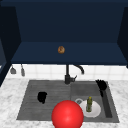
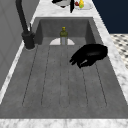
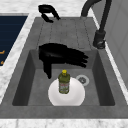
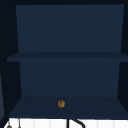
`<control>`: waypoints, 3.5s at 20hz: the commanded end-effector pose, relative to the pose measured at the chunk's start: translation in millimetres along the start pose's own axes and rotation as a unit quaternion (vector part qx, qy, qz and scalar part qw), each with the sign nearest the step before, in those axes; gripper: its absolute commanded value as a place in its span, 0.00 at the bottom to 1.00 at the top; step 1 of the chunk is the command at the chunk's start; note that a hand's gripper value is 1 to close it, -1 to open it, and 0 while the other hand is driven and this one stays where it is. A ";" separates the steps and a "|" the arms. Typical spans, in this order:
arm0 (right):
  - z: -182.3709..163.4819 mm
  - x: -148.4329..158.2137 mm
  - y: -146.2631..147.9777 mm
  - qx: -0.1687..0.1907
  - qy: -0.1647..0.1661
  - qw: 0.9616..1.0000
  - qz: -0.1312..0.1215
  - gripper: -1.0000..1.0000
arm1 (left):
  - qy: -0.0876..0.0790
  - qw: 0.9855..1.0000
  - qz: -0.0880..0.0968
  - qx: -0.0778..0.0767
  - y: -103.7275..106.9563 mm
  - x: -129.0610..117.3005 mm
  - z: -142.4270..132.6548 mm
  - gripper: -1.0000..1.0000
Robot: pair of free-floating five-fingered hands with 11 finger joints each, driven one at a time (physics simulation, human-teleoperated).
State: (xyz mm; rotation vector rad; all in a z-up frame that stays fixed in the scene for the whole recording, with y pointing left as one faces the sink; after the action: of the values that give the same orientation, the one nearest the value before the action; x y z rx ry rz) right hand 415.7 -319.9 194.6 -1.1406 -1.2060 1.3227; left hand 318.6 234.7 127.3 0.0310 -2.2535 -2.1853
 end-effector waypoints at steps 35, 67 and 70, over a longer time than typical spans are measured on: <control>153.1 91.4 -41.8 0.117 0.002 0.993 -0.020 0.00 | 0.000 1.000 0.000 0.000 0.0 0.0 0.0 0.50; 291.6 -44.2 -105.6 0.245 0.005 0.969 -0.044 0.00 | 0.000 1.000 0.000 0.000 0.0 0.0 0.0 0.50; 301.5 -64.3 -107.5 0.249 0.006 0.967 -0.044 0.00 | 0.000 1.000 0.000 0.000 0.0 0.0 0.0 0.50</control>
State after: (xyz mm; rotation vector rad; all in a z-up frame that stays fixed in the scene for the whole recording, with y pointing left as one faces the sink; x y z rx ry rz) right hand 136.5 -385.6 322.1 -0.7273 -0.8580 1.4623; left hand 318.6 234.7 127.3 0.0310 -2.2535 -2.1853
